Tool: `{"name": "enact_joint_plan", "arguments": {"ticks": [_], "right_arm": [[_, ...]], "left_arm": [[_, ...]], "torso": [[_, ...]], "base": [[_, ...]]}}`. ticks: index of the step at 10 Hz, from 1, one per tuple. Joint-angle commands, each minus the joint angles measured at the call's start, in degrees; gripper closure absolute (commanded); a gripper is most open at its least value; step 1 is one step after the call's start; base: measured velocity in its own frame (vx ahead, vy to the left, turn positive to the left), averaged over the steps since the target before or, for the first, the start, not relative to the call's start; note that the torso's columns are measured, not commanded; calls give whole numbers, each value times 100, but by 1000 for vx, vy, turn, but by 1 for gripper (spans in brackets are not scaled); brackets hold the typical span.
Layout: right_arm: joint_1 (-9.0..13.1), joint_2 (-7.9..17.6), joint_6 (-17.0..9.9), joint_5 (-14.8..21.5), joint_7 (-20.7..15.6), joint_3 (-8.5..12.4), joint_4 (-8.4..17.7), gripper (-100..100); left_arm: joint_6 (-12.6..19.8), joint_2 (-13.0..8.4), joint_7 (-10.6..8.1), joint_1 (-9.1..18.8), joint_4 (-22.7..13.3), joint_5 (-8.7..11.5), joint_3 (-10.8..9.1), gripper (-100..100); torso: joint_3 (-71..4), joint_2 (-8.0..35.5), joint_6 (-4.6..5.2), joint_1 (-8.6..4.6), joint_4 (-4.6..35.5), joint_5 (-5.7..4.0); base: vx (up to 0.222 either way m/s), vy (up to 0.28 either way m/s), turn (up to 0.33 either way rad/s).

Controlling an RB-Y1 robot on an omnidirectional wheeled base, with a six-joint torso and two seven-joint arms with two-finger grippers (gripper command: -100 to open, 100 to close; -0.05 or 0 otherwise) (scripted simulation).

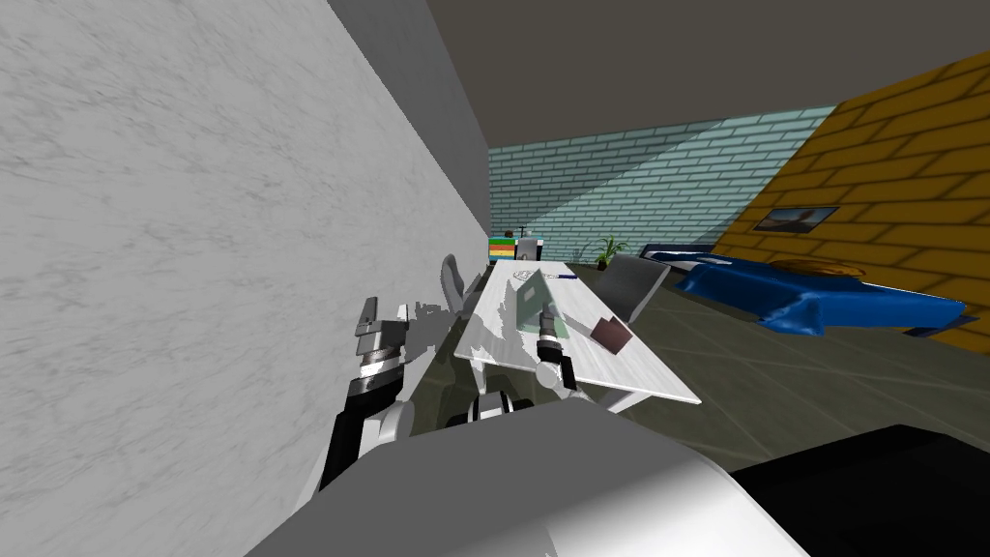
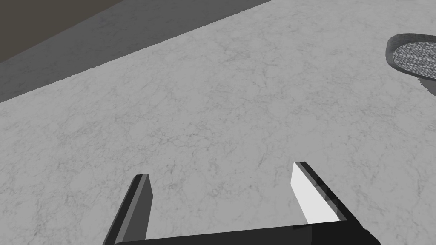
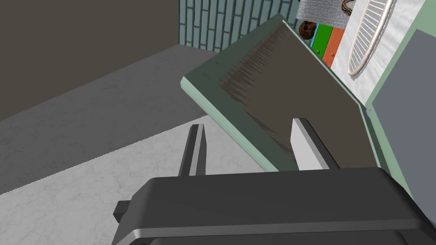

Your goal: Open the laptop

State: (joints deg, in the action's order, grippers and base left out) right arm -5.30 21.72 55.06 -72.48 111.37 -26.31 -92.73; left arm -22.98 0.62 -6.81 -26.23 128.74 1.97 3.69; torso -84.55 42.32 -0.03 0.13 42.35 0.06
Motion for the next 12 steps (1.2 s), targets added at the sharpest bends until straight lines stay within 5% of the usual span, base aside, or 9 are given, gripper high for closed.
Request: {"name": "enact_joint_plan", "arguments": {"ticks": [1,12], "right_arm": [[-110,82,272,-58,425,-111,2,100],[-535,384,1148,-348,2008,-486,-46,100]], "left_arm": [[0,0,0,0,0,0,0,0],[0,0,0,0,0,0,0,0]], "torso": [[3,6,-1,0,3,1],[7,13,5,-6,5,1]], "base": [[28,-11,10],[23,-14,4]]}}
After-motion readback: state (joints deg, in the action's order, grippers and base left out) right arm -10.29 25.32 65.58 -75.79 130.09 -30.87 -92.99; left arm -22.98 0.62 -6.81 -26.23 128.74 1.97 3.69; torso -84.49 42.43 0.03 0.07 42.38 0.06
